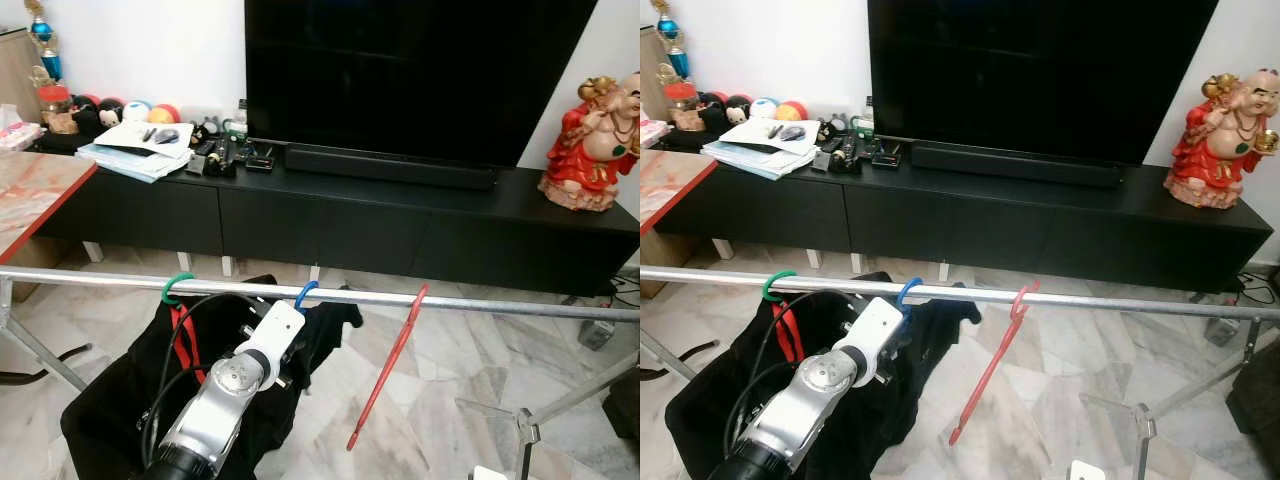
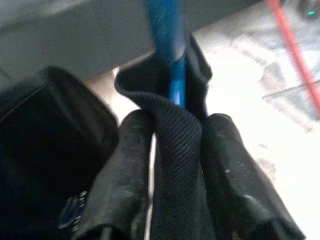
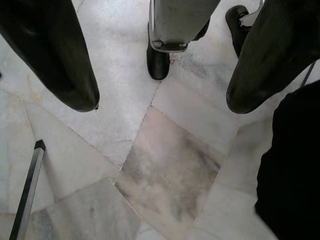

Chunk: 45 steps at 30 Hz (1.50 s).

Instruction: Hang hanger

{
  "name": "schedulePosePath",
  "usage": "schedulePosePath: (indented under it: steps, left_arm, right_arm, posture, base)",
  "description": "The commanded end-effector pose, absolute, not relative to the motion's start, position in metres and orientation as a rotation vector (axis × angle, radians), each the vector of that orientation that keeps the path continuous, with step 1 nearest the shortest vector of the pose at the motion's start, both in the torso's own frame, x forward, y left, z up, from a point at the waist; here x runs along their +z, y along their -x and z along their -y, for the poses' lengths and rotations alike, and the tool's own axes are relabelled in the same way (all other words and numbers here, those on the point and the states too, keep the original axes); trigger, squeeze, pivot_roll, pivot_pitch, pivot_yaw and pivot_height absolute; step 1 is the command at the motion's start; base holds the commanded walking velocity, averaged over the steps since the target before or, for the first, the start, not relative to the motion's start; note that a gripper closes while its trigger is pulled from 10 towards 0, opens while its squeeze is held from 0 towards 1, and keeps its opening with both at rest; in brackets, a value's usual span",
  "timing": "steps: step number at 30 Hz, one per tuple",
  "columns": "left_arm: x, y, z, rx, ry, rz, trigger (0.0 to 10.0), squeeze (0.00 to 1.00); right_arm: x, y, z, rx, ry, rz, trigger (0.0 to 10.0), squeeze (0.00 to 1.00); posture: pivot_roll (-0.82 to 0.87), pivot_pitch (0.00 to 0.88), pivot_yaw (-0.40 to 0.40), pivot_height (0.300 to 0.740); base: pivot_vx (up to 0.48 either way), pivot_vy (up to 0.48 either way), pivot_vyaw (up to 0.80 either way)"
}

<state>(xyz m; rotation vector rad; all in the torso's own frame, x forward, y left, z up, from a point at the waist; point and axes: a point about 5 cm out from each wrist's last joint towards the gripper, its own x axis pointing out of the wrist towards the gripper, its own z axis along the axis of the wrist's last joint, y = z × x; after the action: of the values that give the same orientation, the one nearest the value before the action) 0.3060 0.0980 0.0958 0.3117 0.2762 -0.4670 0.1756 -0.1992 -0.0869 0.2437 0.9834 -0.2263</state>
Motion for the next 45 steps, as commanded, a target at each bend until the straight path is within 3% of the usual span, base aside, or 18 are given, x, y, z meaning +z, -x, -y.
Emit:
schedulePosePath:
  steps: [1, 8, 9, 10, 11, 19, 24, 28, 36, 45]
  left_arm:
    - [0.106, -0.299, -0.096, -0.506, -0.270, -0.238, 10.0, 1.00]
    - [0.113, -0.271, -0.110, -0.587, -0.208, -0.236, 10.0, 1.00]
    - [0.115, -0.263, -0.114, -0.621, -0.201, -0.241, 10.0, 0.79]
    - [0.116, -0.256, -0.118, -0.661, -0.208, -0.245, 10.0, 0.49]
    - [0.118, -0.246, -0.123, -0.705, -0.231, -0.245, 10.0, 0.00]
    - [0.133, -0.218, -0.175, -0.698, -0.326, -0.292, 10.0, 0.00]
    - [0.085, -0.211, -0.252, -0.318, -0.354, -0.487, 10.0, 0.00]
    - [0.042, -0.202, -0.277, -0.123, -0.226, -0.596, 10.0, 0.00]
    - [-0.041, -0.174, -0.267, -0.010, -0.053, -0.860, 10.0, 0.00]
    - [-0.084, -0.145, -0.244, 0.079, 0.014, -1.072, 10.0, 0.00]
  right_arm:
    - [-0.087, -0.174, 0.203, -0.248, -0.248, -0.985, 10.0, 0.00]
    - [-0.087, -0.174, 0.203, -0.245, -0.251, -0.982, 10.0, 0.00]
    - [-0.087, -0.174, 0.203, -0.244, -0.251, -0.982, 10.0, 0.00]
    - [-0.087, -0.174, 0.203, -0.243, -0.250, -0.982, 10.0, 0.00]
    - [-0.087, -0.175, 0.203, -0.242, -0.250, -0.982, 10.0, 0.00]
    - [-0.087, -0.175, 0.202, -0.246, -0.252, -0.983, 10.0, 0.00]
    - [-0.087, -0.176, 0.198, -0.254, -0.263, -0.982, 10.0, 0.00]
    - [-0.087, -0.176, 0.196, -0.263, -0.269, -0.981, 10.0, 0.00]
    - [-0.088, -0.175, 0.195, -0.282, -0.276, -0.979, 10.0, 0.00]
    - [-0.089, -0.173, 0.195, -0.283, -0.271, -0.985, 10.0, 0.00]
  posture:
    - [0.20, 0.000, -0.090, 0.740]
    - [0.22, 0.000, -0.090, 0.740]
    - [0.22, 0.000, -0.091, 0.740]
    - [0.23, 0.000, -0.090, 0.740]
    - [0.23, 0.000, -0.090, 0.740]
    - [0.27, 0.000, -0.076, 0.740]
    - [0.25, 0.000, -0.057, 0.740]
    - [0.23, 0.000, -0.047, 0.740]
    - [0.20, 0.000, -0.045, 0.740]
    - [0.15, 0.000, -0.035, 0.740]
  base:
    - [0.000, 0.000, 0.00]
    - [0.000, 0.000, 0.00]
    - [0.000, 0.000, 0.00]
    - [0.000, 0.000, 0.00]
    - [0.000, 0.000, 0.00]
    - [0.000, 0.000, 0.00]
    - [0.000, 0.000, 0.00]
    - [0.000, 0.000, 0.00]
    - [0.000, 0.000, 0.00]
    - [0.000, 0.000, 0.00]
